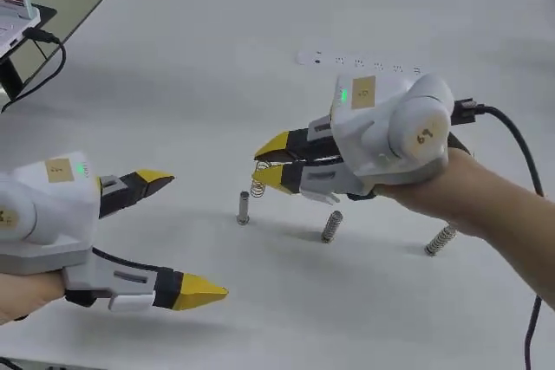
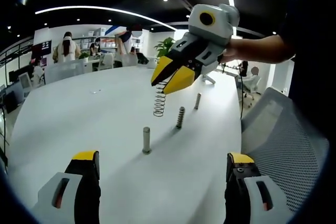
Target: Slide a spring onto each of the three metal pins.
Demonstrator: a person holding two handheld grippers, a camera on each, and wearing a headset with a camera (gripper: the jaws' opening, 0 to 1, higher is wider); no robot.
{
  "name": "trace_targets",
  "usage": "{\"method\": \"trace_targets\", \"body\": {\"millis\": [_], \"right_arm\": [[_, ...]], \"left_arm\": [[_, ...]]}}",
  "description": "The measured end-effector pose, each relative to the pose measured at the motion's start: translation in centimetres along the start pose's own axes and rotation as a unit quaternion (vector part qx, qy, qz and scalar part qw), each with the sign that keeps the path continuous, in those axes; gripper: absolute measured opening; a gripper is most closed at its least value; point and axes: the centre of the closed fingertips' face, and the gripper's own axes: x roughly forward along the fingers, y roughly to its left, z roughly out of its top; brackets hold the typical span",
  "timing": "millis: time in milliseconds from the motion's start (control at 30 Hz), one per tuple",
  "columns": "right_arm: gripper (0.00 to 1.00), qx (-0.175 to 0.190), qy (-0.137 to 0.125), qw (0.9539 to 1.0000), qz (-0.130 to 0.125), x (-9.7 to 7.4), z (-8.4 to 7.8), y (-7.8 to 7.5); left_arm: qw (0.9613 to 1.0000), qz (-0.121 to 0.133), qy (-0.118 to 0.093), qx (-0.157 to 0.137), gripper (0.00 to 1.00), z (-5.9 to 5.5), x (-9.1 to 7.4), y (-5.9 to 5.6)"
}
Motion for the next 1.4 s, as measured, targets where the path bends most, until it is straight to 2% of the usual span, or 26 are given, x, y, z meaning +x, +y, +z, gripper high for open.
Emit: {"method": "trace_targets", "body": {"millis": [100, 167, 500, 767, 933, 1400], "right_arm": [[0.07, 0.002, 0.002, 1.0, 0.002, 0.5, 0.0, -0.2], [0.07, 0.005, 0.002, 1.0, 0.003, 0.8, -0.1, -0.2], [0.07, 0.011, 0.007, 0.9999, 0.01, 2.1, -0.4, -0.4], [0.07, 0.01, 0.023, 0.9996, 0.014, 2.6, -1.4, -0.3], [0.07, 0.015, 0.024, 0.9995, 0.016, 2.9, -1.6, -0.3], [0.07, 0.018, 0.033, 0.999, 0.023, 3.5, -2.4, 0.1]], "left_arm": [[1.0, 0.002, -0.002, -0.004, 0.98, 0.0, -0.1, 0.1], [0.9999, 0.003, -0.011, -0.008, 0.98, 0.4, -0.2, 0.1], [0.9999, 0.006, -0.005, -0.009, 0.98, 0.1, -0.2, 0.3], [0.9998, 0.01, -0.004, -0.015, 0.98, -0.3, -0.4, 0.4], [0.9997, 0.013, 0.001, -0.019, 0.98, -0.8, -0.5, 0.5], [0.9996, 0.016, 0.0, -0.025, 0.98, -1.0, -0.7, 0.7]]}}
